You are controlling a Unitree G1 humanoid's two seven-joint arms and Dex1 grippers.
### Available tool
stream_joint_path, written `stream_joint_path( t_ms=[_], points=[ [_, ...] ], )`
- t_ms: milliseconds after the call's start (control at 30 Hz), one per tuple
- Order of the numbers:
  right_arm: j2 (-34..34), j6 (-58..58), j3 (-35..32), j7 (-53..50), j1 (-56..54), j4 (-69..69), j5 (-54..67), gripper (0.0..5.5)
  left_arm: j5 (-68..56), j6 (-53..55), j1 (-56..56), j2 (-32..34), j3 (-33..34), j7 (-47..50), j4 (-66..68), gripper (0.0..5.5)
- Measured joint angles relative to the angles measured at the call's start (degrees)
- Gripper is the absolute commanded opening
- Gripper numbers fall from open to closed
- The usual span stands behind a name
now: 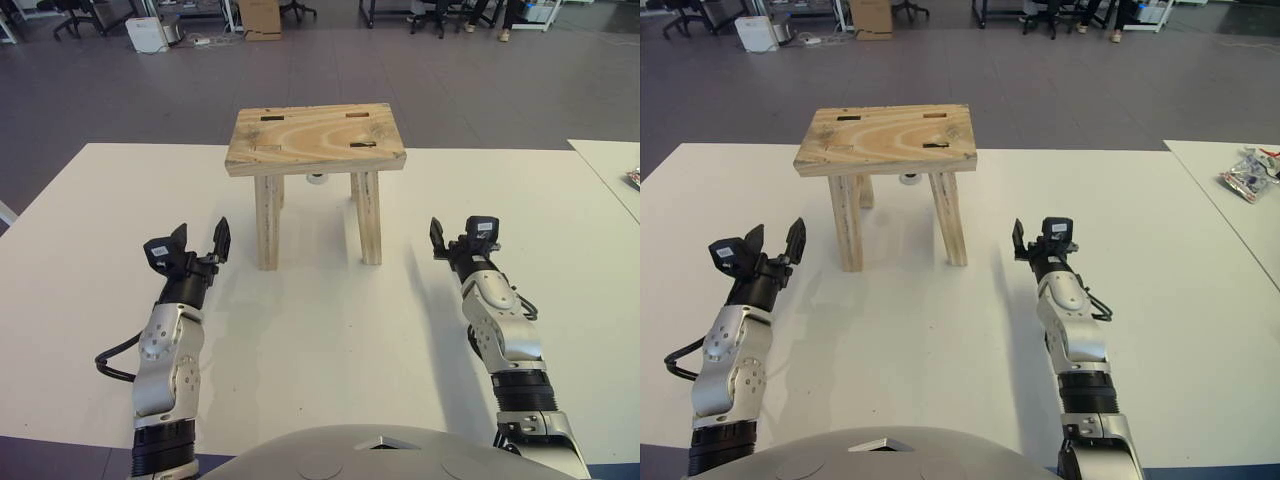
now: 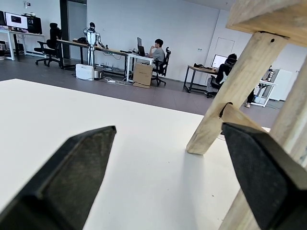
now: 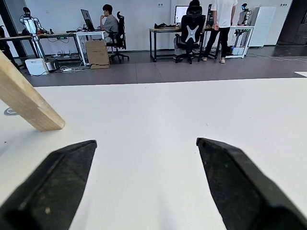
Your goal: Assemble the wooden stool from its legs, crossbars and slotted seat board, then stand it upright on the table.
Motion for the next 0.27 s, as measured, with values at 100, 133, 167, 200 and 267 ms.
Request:
stream_joint_path(
  t_ms=[100,133,167,200,267],
  points=[
    [1.0,-0.01,-1.03,-0.01,-0.19,0.04,-0.84,3.89,0.18,-1.5,-1.79,-0.13,0.07,-0.51,2.14,4.06],
    [1.48,-0.03,-1.19,0.01,-0.34,0.05,-0.89,3.89,0.24,-2.23,-2.34,-0.12,0.02,-1.22,2.85,4.06],
    [1.73,-0.07,-1.35,0.03,-0.38,0.05,-1.03,3.89,0.26,-2.68,-2.98,0.01,0.06,-1.95,3.89,4.06],
    [2.07,-0.14,-1.61,0.03,-0.42,0.06,-1.13,3.89,0.26,-3.38,-3.63,0.29,0.22,-2.47,4.81,4.06],
    [2.66,-0.5,-1.88,0.04,-0.57,0.23,-1.88,3.89,0.2,-3.87,-4.87,0.9,0.99,-3.43,6.56,4.06]
  ],
)
